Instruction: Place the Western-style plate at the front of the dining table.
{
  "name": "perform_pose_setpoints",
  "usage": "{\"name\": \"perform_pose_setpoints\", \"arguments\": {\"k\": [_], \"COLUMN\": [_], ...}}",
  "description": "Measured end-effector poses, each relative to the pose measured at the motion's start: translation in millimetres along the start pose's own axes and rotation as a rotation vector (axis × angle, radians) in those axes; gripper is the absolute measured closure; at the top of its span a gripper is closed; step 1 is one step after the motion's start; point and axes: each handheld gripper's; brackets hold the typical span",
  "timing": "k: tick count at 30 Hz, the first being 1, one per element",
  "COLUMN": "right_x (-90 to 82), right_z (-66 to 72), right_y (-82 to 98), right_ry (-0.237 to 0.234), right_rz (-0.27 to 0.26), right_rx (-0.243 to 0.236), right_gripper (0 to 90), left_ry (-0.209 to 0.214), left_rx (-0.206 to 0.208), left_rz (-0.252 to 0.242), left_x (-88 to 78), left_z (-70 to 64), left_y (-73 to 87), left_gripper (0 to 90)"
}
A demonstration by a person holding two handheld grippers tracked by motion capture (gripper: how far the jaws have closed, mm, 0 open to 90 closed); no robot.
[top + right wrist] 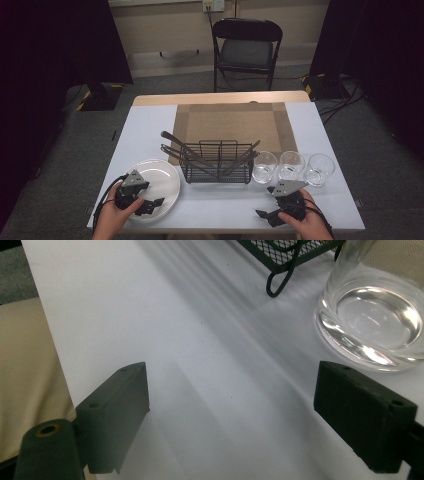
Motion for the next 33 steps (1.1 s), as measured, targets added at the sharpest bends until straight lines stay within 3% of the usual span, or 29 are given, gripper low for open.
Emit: {"name": "perform_pose_setpoints", "arguments": {"k": [6, 7, 21, 25, 33], "right_x": [0.6, 0.5, -2.5, -2.1, 1.1], "right_z": [-0.2, 0.7, 1.6, 1.0, 4.3], "right_y": [-2.1, -3.2, -9.7, -12.0, -22.5], "right_ry": [-0.011, -0.017, -0.056, -0.073, -0.084], "right_rz": [-0.001, -0.003, -0.026, -0.017, -0.026], "right_rx": [0.000, 0.006, 0.007, 0.006, -0.021], "right_gripper": [13.7, 13.7, 13.8, 14.0, 14.0], "left_ry": [-0.009, -0.012, -0.014, -0.034, -0.052], "left_rx": [0.022, 0.008, -0.001, 0.007, -0.023], "left_rz": [0.020, 0.010, -0.006, -0.001, -0.035], "left_x": [-2.8, -4.3, -9.0, -11.6, -21.8], "left_z": [-0.1, -0.1, 4.3, 6.5, 16.9], "left_y": [1.7, 2.3, 2.0, 1.4, 5.5], "left_gripper": [16.1, 16.1, 16.3, 16.4, 16.4]}}
Point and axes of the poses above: each handheld gripper's, and its own axes: x roughly forward along the jaws, y roughly out of its underside, z roughly to its left, and after that the axes turned 8 degrees about y, right-handed
